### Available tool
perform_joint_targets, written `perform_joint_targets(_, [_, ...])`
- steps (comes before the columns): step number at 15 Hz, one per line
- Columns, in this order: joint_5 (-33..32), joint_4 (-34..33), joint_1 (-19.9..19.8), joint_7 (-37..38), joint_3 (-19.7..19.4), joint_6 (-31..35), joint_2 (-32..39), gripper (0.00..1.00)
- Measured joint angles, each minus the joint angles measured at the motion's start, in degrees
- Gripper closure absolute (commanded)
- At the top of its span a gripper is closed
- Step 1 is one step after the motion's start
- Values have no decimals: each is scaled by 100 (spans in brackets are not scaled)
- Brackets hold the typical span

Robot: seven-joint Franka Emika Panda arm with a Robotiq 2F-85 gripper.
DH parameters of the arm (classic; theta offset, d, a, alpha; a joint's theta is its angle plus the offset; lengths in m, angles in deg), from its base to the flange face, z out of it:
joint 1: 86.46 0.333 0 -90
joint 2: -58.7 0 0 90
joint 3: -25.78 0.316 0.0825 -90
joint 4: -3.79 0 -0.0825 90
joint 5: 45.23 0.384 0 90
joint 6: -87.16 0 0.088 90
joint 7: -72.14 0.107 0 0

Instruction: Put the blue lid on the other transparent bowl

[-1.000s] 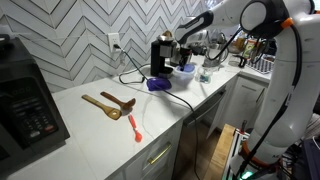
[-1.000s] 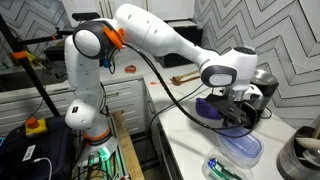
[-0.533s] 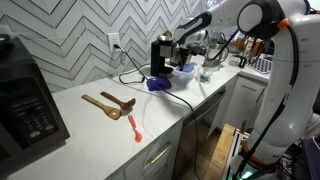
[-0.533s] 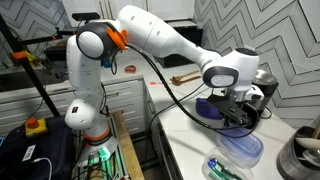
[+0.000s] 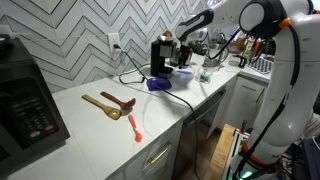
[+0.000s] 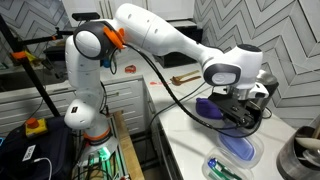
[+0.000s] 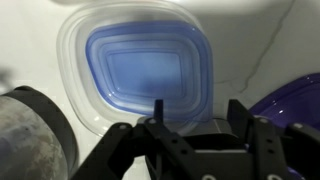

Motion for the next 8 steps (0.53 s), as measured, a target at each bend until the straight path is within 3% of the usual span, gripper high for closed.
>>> perform_joint_targets(4, [-230, 387, -75, -32, -117, 123, -813, 0])
perform_joint_targets(6, [-869, 605, -132, -25, -313, -275, -1290, 0])
perform_joint_targets(8, [-1073, 832, -225, -560, -525, -531, -1693, 0])
